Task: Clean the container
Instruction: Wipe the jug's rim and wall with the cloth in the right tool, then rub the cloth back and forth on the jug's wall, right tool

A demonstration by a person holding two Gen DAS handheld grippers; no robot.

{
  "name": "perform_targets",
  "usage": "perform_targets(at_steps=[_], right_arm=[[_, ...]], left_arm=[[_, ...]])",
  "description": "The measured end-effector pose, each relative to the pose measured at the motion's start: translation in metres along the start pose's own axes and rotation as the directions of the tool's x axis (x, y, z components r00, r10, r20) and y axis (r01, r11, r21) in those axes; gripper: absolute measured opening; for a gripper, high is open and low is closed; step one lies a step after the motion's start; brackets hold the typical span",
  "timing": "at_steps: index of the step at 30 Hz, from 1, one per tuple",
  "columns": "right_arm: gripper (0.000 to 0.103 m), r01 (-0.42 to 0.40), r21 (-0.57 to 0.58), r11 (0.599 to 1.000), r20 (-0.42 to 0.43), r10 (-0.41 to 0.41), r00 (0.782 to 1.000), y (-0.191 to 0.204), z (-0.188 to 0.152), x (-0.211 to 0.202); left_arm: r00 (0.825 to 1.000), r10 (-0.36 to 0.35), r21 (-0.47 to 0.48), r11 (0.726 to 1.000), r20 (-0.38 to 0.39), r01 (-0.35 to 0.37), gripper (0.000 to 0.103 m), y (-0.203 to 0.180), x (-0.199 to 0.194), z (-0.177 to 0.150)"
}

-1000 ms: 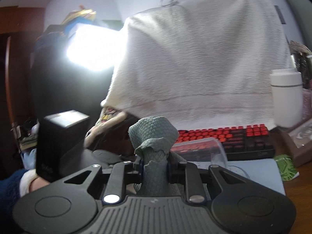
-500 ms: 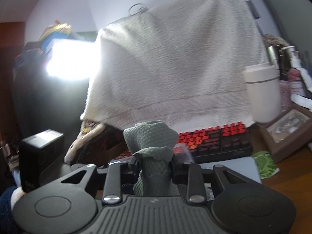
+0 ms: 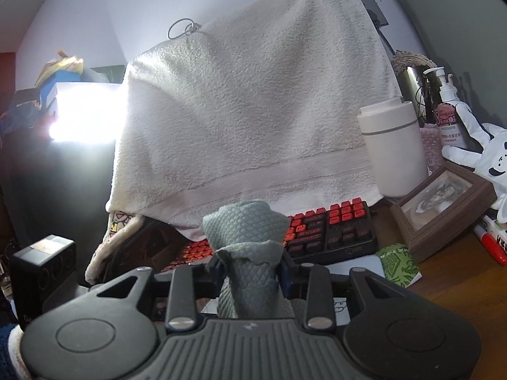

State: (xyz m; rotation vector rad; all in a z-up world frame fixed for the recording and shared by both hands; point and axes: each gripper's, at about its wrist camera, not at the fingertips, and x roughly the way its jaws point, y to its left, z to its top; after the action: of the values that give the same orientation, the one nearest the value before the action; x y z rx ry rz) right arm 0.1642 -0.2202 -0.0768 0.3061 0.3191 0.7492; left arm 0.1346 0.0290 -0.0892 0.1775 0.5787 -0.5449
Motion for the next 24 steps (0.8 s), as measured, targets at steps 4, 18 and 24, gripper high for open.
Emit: perform_targets(at_steps=[4, 18, 24], right_arm=[[0.036, -0.022, 0.025, 0.999, 0.013, 0.022, 1.0, -0.002, 0.001, -0.002], [0.019, -0.182, -0.067, 0.981, -0.069, 0.177, 0.982, 0.039, -0.012, 0.008], [0.019, -0.21, -0.11, 0.971, -0.09, 0.201, 0.976, 0.051, -0.017, 0.007]], left_arm=[[1.0, 0.0, 0.0, 1.0, 0.0, 0.0, 0.046, 0.0, 0.0, 0.0], [1.0, 0.0, 0.0, 1.0, 0.0, 0.0, 0.046, -0.001, 0.0, 0.0], [1.0, 0.003, 0.003, 1.0, 0.0, -0.003, 0.046, -0.002, 0.0, -0.001]])
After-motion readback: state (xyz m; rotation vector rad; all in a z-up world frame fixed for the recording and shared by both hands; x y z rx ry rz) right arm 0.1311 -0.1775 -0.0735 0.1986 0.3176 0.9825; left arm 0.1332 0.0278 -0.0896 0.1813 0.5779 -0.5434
